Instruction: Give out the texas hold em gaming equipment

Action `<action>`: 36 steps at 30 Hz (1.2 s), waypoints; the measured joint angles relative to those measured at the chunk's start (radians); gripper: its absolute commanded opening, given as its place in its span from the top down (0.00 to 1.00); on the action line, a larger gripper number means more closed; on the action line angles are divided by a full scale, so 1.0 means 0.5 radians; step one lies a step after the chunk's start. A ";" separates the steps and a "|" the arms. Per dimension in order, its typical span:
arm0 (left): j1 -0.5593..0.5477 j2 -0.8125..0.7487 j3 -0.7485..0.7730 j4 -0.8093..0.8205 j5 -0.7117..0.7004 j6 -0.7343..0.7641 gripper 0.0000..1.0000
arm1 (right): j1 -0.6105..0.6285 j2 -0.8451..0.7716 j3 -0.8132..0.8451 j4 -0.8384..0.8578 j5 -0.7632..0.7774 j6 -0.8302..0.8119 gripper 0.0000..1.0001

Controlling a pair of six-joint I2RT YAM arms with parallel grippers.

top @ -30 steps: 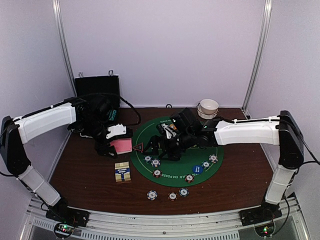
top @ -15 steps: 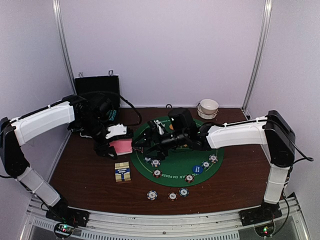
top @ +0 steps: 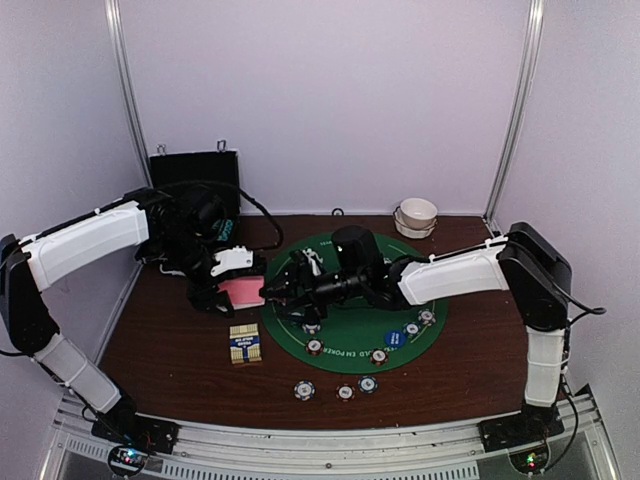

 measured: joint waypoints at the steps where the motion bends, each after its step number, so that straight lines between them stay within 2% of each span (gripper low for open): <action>1: 0.000 0.001 0.003 0.001 0.000 -0.001 1.00 | 0.000 0.013 0.000 0.039 -0.008 0.031 0.21; 6: 0.000 0.002 0.004 0.001 -0.001 -0.002 1.00 | 0.000 0.053 0.004 0.201 -0.024 0.144 0.24; 15: 0.000 0.002 0.004 0.002 -0.001 -0.001 1.00 | -0.002 0.056 0.000 0.255 -0.025 0.188 0.27; 20: 0.000 0.002 0.004 0.002 -0.003 0.000 1.00 | 0.002 0.148 0.116 0.265 -0.031 0.217 0.33; 28: 0.000 0.005 0.004 0.002 -0.007 0.001 1.00 | 0.027 0.302 0.292 0.323 -0.057 0.315 0.52; 32: 0.000 0.005 0.004 0.001 -0.014 0.003 1.00 | 0.036 0.331 0.300 0.391 -0.063 0.380 0.72; 33: 0.000 0.005 0.004 0.000 -0.021 0.002 0.95 | 0.037 0.342 0.307 0.418 -0.065 0.402 0.77; 34: 0.000 0.006 0.003 0.001 -0.026 0.003 0.85 | 0.037 0.349 0.316 0.438 -0.069 0.419 0.81; 36: 0.000 0.008 0.003 0.003 -0.036 0.003 0.49 | 0.037 0.361 0.329 0.479 -0.072 0.434 0.90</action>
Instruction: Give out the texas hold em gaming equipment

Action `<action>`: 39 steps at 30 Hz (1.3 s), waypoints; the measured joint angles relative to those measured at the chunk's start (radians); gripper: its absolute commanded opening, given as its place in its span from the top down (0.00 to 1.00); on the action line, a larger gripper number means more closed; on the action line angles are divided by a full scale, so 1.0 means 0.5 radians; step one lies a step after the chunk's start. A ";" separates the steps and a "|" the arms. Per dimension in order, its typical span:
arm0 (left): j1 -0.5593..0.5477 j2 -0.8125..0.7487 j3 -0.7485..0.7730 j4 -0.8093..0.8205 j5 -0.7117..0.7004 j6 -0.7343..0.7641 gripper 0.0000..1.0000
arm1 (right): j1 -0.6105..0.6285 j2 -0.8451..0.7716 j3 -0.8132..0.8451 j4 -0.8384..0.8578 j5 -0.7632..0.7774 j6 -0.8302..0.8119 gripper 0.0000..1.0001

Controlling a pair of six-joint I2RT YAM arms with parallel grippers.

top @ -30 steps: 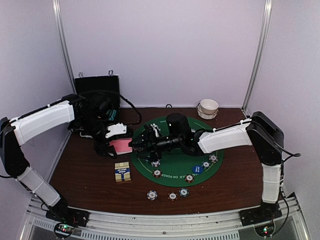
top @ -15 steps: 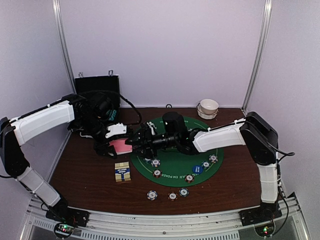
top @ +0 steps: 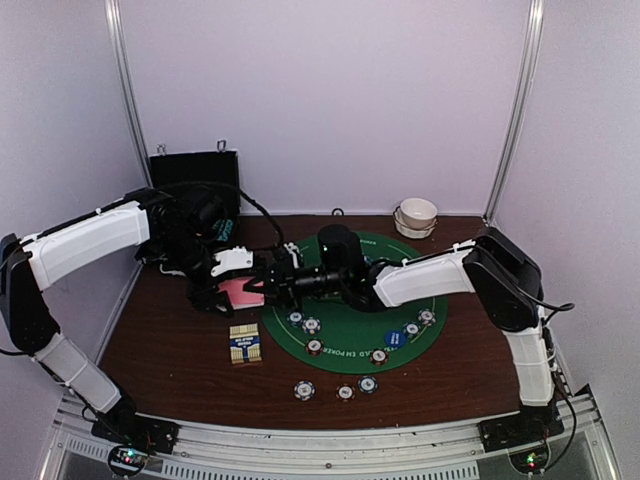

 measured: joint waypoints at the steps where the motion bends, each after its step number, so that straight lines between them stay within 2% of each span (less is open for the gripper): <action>1: 0.000 0.004 0.000 0.001 -0.005 0.000 0.33 | 0.000 0.004 0.001 0.020 -0.003 0.030 0.94; 2: 0.000 0.009 0.000 0.001 -0.008 0.000 0.12 | 0.000 0.005 0.001 0.027 -0.005 0.031 0.97; 3: 0.000 0.014 0.000 0.002 -0.009 0.000 0.04 | 0.000 0.011 0.001 0.031 -0.006 0.045 0.98; 15: -0.039 0.089 0.034 0.112 0.096 -0.002 0.03 | 0.011 0.074 -0.002 0.047 -0.006 0.124 1.00; 18: -0.062 0.108 0.034 0.114 0.120 0.010 0.03 | 0.012 0.078 -0.002 0.085 -0.006 0.149 0.96; 23: -0.081 0.148 0.035 0.114 0.118 0.030 0.14 | 0.013 0.084 -0.002 0.126 -0.008 0.188 0.90; 30: -0.080 0.157 0.048 0.103 0.092 0.073 0.38 | 0.013 0.111 -0.003 0.179 -0.012 0.231 0.87; 33: -0.080 0.163 0.065 0.095 0.071 0.071 0.42 | 0.013 0.138 -0.003 0.228 -0.011 0.243 0.86; 35: -0.081 0.166 0.072 0.090 0.066 0.071 0.48 | 0.013 0.143 -0.003 0.246 -0.012 0.250 0.81; 39: -0.082 0.169 0.073 0.077 0.063 0.079 0.67 | 0.013 0.156 -0.003 0.288 -0.016 0.281 0.67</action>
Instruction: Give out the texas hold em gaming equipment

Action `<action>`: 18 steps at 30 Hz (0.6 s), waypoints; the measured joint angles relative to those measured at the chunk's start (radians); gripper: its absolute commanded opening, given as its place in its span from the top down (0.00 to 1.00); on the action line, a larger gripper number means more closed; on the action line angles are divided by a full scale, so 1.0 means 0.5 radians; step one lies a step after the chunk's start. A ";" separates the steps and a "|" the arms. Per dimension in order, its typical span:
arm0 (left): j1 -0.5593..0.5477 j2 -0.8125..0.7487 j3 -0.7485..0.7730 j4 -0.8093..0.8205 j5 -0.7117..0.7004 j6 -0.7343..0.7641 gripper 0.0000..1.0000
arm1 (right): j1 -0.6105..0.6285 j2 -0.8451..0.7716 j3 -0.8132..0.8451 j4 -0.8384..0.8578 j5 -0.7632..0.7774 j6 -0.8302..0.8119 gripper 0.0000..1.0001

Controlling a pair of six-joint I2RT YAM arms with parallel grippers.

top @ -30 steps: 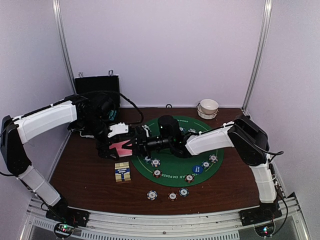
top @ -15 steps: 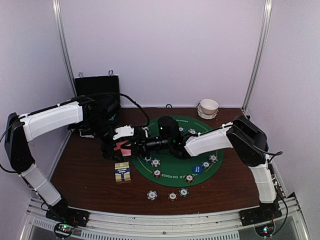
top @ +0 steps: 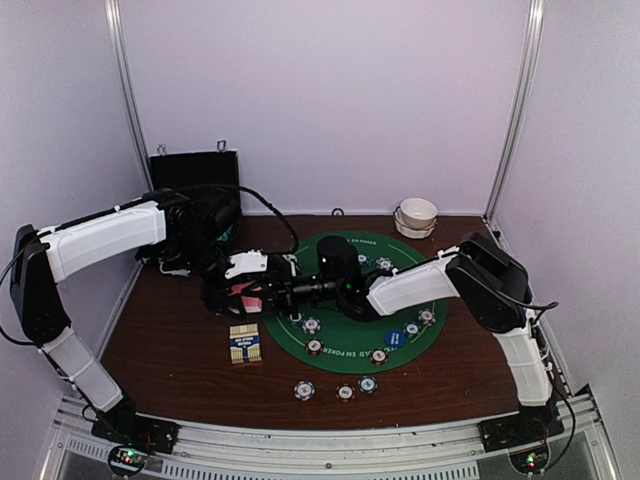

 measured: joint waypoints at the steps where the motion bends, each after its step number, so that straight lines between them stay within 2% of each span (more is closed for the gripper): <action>1: 0.000 0.000 0.000 -0.005 0.000 0.003 0.69 | 0.000 0.002 0.000 0.008 -0.002 0.007 0.65; 4: 0.000 0.000 0.000 -0.015 -0.003 0.009 0.74 | 0.000 0.011 0.002 0.035 -0.005 0.014 0.62; 7: -0.001 0.003 0.000 -0.020 -0.012 0.011 0.79 | 0.000 0.015 0.005 0.049 -0.005 0.015 0.62; 9: -0.005 0.007 0.000 -0.020 -0.025 0.011 0.82 | 0.000 0.020 0.015 0.047 -0.005 0.015 0.64; 12: -0.013 0.010 0.000 -0.020 -0.051 0.018 0.81 | 0.000 0.042 0.046 0.038 -0.006 0.015 0.73; 13: -0.013 0.010 0.000 -0.020 -0.059 0.018 0.73 | 0.000 0.047 0.053 0.033 -0.008 0.018 0.77; 17: -0.017 0.011 0.001 -0.019 -0.082 0.018 0.24 | 0.000 0.061 0.063 0.008 -0.012 0.028 0.92; 18: -0.019 0.011 0.001 -0.021 -0.085 0.018 0.17 | 0.000 0.061 0.063 0.005 -0.014 0.027 0.95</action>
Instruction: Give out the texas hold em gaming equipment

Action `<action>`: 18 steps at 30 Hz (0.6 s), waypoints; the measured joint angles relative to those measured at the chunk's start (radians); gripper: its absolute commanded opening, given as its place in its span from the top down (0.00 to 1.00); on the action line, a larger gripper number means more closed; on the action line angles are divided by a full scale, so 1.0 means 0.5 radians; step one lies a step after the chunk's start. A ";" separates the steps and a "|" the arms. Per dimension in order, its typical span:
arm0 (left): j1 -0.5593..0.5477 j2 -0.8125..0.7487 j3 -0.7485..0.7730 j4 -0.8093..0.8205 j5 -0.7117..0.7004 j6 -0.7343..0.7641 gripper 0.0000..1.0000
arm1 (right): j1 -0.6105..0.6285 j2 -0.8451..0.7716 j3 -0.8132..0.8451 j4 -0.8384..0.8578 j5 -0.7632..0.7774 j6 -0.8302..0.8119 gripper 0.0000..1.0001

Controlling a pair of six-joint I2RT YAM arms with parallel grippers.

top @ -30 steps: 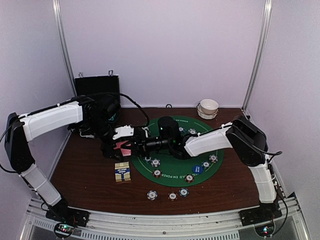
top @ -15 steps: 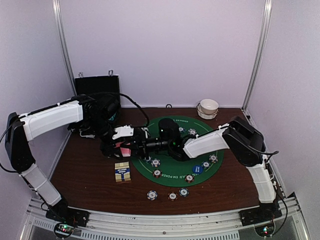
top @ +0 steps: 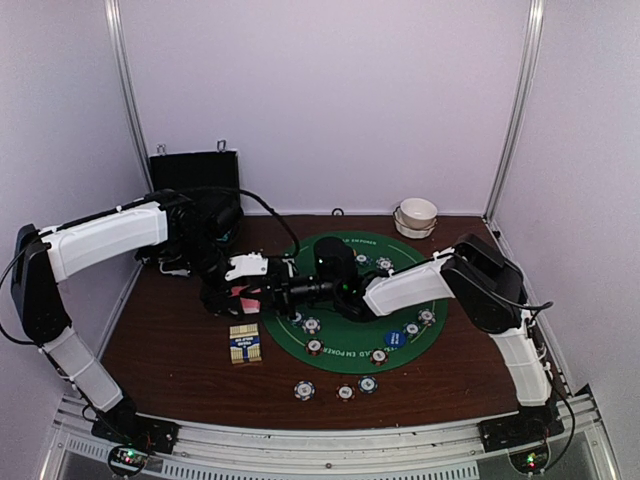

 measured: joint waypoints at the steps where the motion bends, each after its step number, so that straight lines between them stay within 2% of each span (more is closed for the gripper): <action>1: -0.001 0.000 0.000 0.002 -0.006 0.000 0.13 | 0.000 0.000 0.000 0.007 -0.002 0.000 0.98; 4: -0.002 0.000 0.000 0.001 -0.019 0.003 0.09 | 0.000 0.000 0.000 -0.012 -0.006 0.002 1.00; 14: -0.002 0.011 0.000 -0.002 -0.034 0.009 0.23 | 0.004 0.000 0.000 -0.049 -0.007 -0.022 1.00; 18: -0.003 0.041 0.000 -0.008 -0.018 0.015 0.19 | 0.009 0.002 0.000 -0.060 -0.006 -0.022 1.00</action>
